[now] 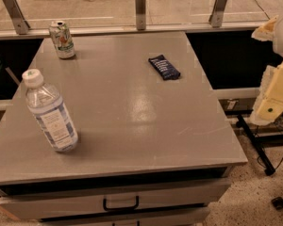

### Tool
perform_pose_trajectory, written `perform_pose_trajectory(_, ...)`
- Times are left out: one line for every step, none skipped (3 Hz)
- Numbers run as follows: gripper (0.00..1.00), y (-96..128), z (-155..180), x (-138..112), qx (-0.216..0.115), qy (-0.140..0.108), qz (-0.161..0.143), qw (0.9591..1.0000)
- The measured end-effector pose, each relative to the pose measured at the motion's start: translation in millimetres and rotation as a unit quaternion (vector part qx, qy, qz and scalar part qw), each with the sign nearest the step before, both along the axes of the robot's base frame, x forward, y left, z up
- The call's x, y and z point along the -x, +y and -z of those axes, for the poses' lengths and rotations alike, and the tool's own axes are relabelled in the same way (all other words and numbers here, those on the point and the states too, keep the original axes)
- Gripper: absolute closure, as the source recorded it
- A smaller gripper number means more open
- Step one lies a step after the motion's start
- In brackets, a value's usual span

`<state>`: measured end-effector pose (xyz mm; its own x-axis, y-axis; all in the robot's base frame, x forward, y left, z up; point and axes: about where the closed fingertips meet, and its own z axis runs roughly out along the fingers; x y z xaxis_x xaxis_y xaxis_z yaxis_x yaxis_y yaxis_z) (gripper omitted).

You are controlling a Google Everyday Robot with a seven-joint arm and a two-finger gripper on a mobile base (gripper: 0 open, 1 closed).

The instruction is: Pick blue plastic bottle

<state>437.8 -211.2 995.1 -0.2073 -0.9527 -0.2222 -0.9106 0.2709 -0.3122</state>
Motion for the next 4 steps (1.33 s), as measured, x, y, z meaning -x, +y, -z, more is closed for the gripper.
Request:
perform_pose_trajectory(0.00, 0, 0, 0, 0.000, 0.000, 0.000, 1.0000)
perform_pose_trajectory(0.00, 23, 13, -10, -0.043, 0.002, -0.023, 0.9988)
perform_pose_trajectory(0.00, 99, 50, -34, -0.135, 0.015, -0.095, 0.9861)
perform_pose_trajectory(0.00, 177, 70, -50, -0.223, 0.026, -0.160, 0.9611)
